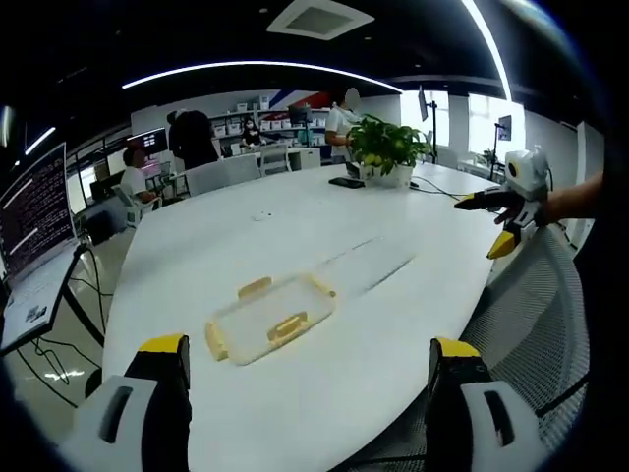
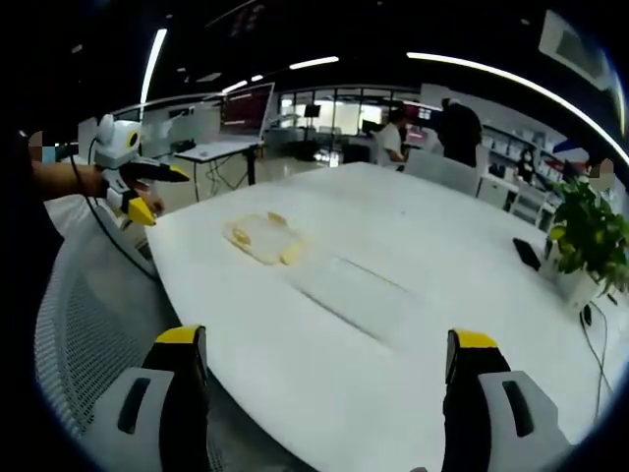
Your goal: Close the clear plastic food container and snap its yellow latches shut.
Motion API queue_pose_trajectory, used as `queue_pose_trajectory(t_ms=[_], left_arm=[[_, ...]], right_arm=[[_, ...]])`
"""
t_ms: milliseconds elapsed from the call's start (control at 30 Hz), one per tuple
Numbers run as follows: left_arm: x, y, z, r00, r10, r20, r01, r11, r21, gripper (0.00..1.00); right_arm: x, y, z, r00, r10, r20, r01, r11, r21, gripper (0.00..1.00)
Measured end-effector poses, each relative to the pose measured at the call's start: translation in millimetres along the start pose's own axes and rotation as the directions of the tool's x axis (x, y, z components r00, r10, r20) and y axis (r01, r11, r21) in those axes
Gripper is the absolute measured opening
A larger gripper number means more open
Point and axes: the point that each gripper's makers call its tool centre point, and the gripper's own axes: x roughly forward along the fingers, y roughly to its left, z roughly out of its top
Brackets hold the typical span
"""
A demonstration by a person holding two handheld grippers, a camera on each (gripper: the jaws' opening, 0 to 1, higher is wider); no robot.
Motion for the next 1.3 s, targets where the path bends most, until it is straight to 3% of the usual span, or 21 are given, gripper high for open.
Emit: queue_pose_trajectory(t_ms=[1300], left_arm=[[-0.2, 4.4, 1.7, 1.0, 0.001, 0.001, -0.001, 1.0, -0.001, 0.99]], right_arm=[[0.4, 2.0, -0.8, 1.0, 0.007, -0.011, -0.007, 1.0, -0.006, 0.99]])
